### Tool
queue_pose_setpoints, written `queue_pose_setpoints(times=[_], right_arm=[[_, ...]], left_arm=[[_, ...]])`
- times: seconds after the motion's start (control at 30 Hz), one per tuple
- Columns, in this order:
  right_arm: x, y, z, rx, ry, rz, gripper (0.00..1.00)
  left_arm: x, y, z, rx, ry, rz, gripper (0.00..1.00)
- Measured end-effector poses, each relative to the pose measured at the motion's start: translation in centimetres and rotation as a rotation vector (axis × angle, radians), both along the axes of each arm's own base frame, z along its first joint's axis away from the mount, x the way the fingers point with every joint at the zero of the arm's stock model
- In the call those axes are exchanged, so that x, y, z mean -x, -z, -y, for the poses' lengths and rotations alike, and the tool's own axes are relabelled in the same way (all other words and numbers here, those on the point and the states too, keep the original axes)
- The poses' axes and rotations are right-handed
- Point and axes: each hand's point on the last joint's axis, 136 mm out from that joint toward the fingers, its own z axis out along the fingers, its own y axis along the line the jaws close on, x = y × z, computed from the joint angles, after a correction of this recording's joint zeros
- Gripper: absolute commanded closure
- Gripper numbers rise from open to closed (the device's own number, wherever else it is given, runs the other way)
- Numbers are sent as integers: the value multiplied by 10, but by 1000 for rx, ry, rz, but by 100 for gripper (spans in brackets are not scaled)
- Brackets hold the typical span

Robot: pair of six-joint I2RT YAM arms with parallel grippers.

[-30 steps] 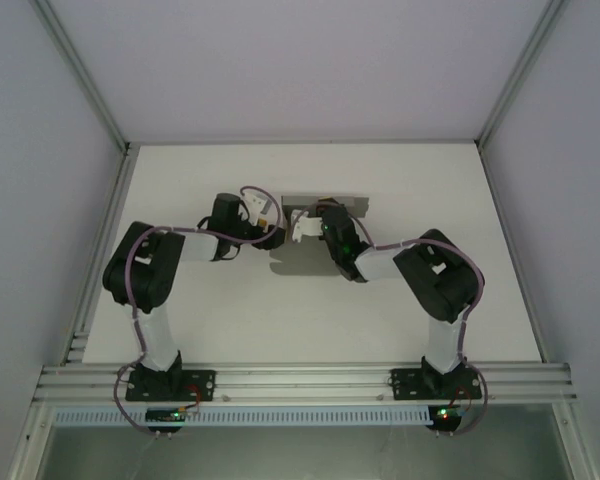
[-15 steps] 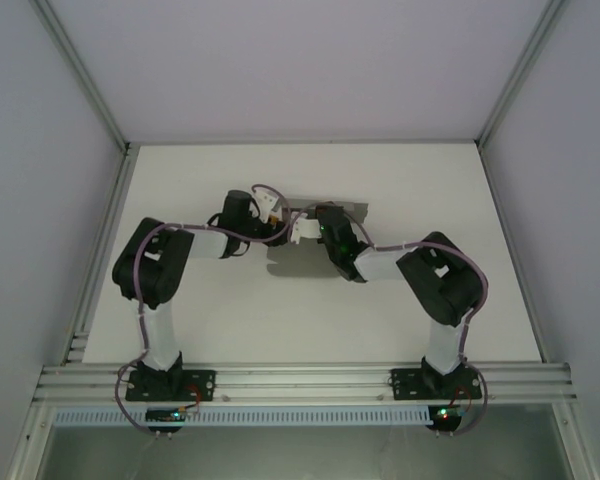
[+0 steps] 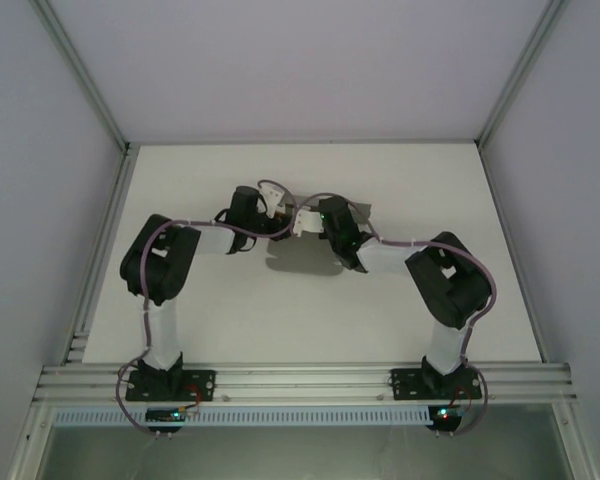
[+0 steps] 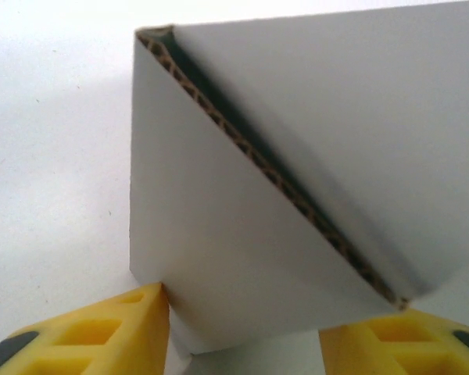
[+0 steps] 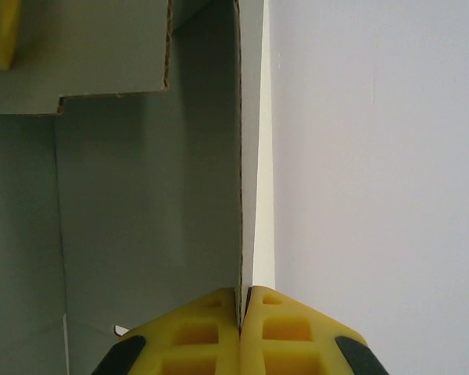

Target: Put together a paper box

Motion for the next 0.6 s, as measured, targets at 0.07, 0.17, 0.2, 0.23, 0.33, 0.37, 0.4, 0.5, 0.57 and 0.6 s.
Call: queue_pose_setpoints(times=[0.07, 0.17, 0.2, 0.23, 0.33, 0.37, 0.4, 0.5, 0.57, 0.6], right_arm=[[0, 1, 1, -2, 2, -8, 100], [-1, 1, 1, -3, 7, -15, 100], [-1, 1, 2, -4, 10, -18, 100], [-2, 1, 2, -7, 13, -20, 100], [-3, 1, 3, -13, 20, -25, 100], [-4, 1, 4, -17, 23, -26, 100], [-5, 1, 4, -20, 25, -27, 100], [-5, 0, 4, -38, 36, -37, 100], [-6, 0, 4, -53, 46, -47, 100], [-6, 0, 4, -57, 49, -51, 100]], left_arm=[[-4, 1, -1, -13, -29, 5, 72], [-7, 1, -1, -24, -61, 14, 86], [-8, 1, -1, -31, -71, 24, 87], [-9, 1, -1, -33, -79, 27, 87], [-12, 1, 0, -36, -93, 31, 88], [-13, 1, 0, -37, -100, 31, 89], [-13, 1, 0, -36, -110, 28, 89], [-15, 1, -1, -32, -142, 23, 100], [-16, 0, -1, -29, -159, 22, 99], [-16, 0, -1, -28, -162, 22, 95]])
